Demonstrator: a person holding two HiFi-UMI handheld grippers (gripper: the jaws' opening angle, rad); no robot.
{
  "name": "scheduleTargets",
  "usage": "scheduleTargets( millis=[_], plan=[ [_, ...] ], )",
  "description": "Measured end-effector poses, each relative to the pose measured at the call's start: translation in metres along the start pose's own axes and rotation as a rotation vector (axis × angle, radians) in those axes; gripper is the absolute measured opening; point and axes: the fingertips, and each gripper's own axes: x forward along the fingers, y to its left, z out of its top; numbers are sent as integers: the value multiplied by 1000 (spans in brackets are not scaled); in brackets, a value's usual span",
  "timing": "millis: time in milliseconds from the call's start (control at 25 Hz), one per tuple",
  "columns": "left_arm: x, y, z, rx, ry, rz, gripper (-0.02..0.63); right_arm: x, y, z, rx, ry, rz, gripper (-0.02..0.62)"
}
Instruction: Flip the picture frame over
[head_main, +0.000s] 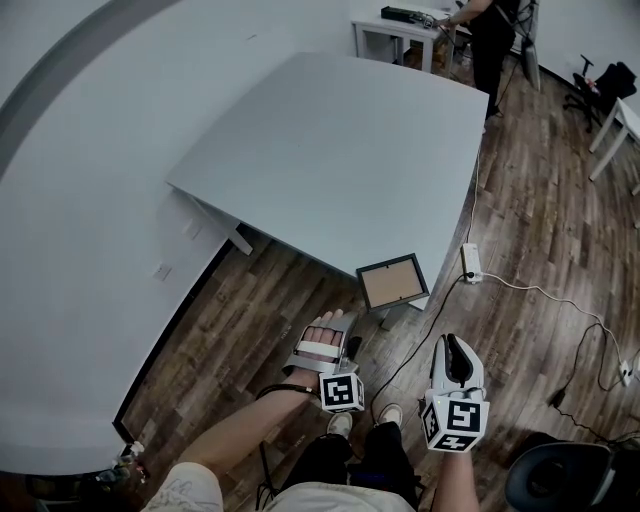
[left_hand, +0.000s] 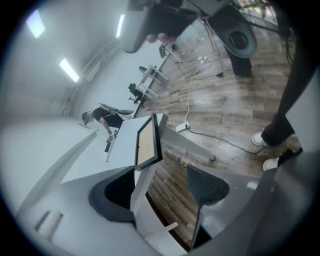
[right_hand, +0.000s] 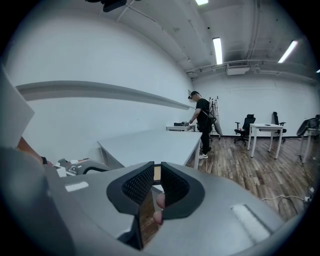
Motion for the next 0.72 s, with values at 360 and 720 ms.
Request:
scheduleTargets(
  millis=[360,720],
  plan=[
    [-59,88,20,-706,-234,49,295,-3,9,39,-27,-61,0,67],
    [-106,168,33,-1159,-497,165,143,-10,12,84,-38,-137,11,60]
  ],
)
